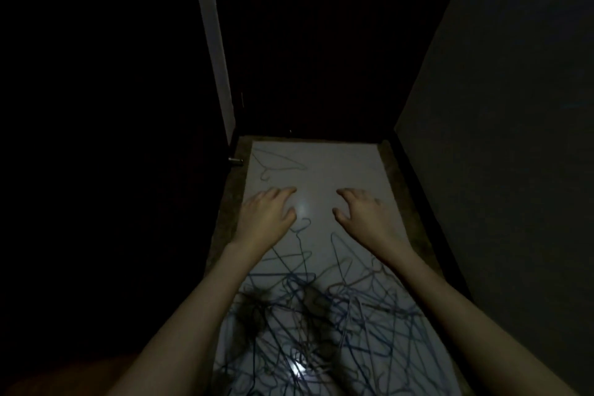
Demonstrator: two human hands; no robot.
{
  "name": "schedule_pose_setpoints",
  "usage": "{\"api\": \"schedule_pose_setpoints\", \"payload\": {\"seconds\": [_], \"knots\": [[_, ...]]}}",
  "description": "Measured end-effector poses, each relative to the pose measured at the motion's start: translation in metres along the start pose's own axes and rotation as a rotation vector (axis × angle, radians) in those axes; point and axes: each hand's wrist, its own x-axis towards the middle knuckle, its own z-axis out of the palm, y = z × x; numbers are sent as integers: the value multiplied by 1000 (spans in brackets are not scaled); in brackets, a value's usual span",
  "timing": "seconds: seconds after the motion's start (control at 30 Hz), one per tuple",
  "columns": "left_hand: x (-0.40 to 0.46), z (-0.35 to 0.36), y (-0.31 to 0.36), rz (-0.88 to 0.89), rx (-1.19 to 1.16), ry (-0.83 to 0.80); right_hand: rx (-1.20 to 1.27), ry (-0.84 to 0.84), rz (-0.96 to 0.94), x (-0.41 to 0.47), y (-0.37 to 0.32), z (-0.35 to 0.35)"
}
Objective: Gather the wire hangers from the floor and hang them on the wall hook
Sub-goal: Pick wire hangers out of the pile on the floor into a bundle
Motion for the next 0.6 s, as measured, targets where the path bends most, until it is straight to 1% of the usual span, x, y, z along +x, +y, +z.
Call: {"api": "schedule_pose_setpoints", "payload": {"seconds": [0.17, 0.3, 0.47, 0.6], "knots": [[-20, 167, -51, 12, -8, -69, -21, -59, 42, -2, 45, 167], [-27, 267, -85, 32, -5, -64, -33, -79, 46, 0, 74, 277], [-33, 349, -110, 55, 12, -80, -25, -99, 59, 3, 94, 367], [-48, 393, -124, 30, -34, -136, 2, -131, 63, -5, 102, 411]]}}
